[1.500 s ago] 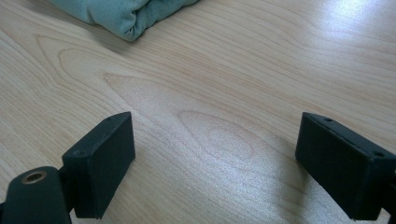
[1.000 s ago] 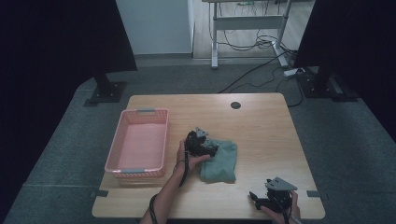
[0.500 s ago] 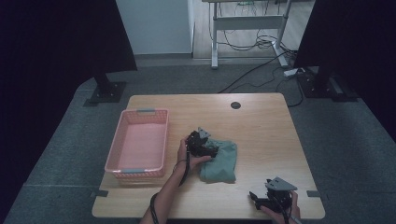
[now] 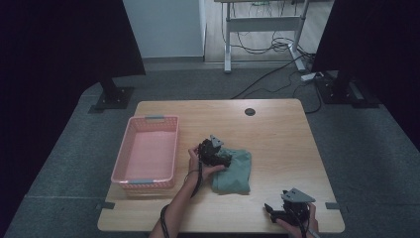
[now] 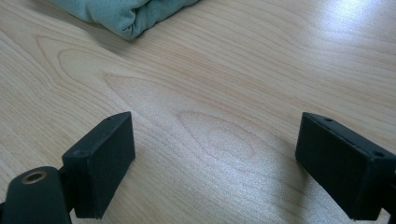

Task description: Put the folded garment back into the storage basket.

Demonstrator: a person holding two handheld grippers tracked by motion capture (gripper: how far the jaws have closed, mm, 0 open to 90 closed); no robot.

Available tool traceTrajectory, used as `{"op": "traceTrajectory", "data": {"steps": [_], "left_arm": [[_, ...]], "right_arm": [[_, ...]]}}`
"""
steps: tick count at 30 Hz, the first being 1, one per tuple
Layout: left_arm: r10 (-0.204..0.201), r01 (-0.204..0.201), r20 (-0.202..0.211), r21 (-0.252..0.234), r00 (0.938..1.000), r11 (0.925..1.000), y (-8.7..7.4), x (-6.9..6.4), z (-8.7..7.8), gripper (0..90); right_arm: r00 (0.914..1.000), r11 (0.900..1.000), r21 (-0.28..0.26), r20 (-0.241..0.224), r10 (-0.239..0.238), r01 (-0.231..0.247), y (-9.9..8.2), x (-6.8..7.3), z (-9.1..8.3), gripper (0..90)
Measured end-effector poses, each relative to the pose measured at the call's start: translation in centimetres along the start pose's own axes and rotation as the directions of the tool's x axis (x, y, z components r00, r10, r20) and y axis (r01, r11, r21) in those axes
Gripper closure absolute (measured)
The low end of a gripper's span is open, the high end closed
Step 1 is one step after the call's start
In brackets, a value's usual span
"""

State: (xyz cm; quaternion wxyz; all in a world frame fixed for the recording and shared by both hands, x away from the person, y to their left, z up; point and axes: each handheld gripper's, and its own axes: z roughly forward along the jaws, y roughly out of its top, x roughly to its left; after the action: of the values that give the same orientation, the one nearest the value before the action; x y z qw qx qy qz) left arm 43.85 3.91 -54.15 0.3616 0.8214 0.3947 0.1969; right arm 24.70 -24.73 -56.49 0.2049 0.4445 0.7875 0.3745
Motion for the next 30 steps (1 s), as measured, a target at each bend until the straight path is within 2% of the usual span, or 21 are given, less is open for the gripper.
{"op": "traceTrajectory", "data": {"steps": [5,9,13,16,22,28,30], "left_arm": [[0.015,-0.015,0.009,0.007,0.9998,0.9999,0.1,0.0,0.1,8.6],[0.001,-0.001,0.034,0.011,0.9994,0.9999,0.1,0.3,0.3,9.2],[0.015,-0.015,0.033,0.011,0.9993,0.9998,0.2,0.3,0.4,8.6],[0.018,-0.02,0.056,0.022,0.9983,0.9996,0.3,0.5,0.6,9.0],[-0.025,0.022,0.136,0.025,0.9903,0.9994,0.2,1.4,1.1,10.2],[-0.063,0.058,0.182,0.03,0.9812,0.9979,0.0,1.9,1.4,10.9],[-0.056,0.052,0.187,0.026,0.9808,0.9983,0.0,2.0,1.4,11.0]], "right_arm": [[1.0,1.0,0.0,0.0,0.0,0.0,0.0,0.0,0.0,11.5],[1.0,1.0,0.0,0.0,0.0,0.0,0.0,0.0,0.0,11.5],[1.0,1.0,-0.001,0.001,0.0,0.0,0.0,0.0,0.0,11.5],[1.0,1.0,-0.001,0.001,0.0,0.0,0.0,0.0,0.0,11.5],[1.0,1.0,-0.002,0.002,0.001,-0.001,0.0,0.0,0.0,11.5],[1.0,1.0,-0.003,0.002,0.003,-0.003,0.0,0.0,0.1,11.5],[1.0,1.0,-0.004,0.002,0.002,-0.002,0.0,0.0,0.1,11.5]]}}
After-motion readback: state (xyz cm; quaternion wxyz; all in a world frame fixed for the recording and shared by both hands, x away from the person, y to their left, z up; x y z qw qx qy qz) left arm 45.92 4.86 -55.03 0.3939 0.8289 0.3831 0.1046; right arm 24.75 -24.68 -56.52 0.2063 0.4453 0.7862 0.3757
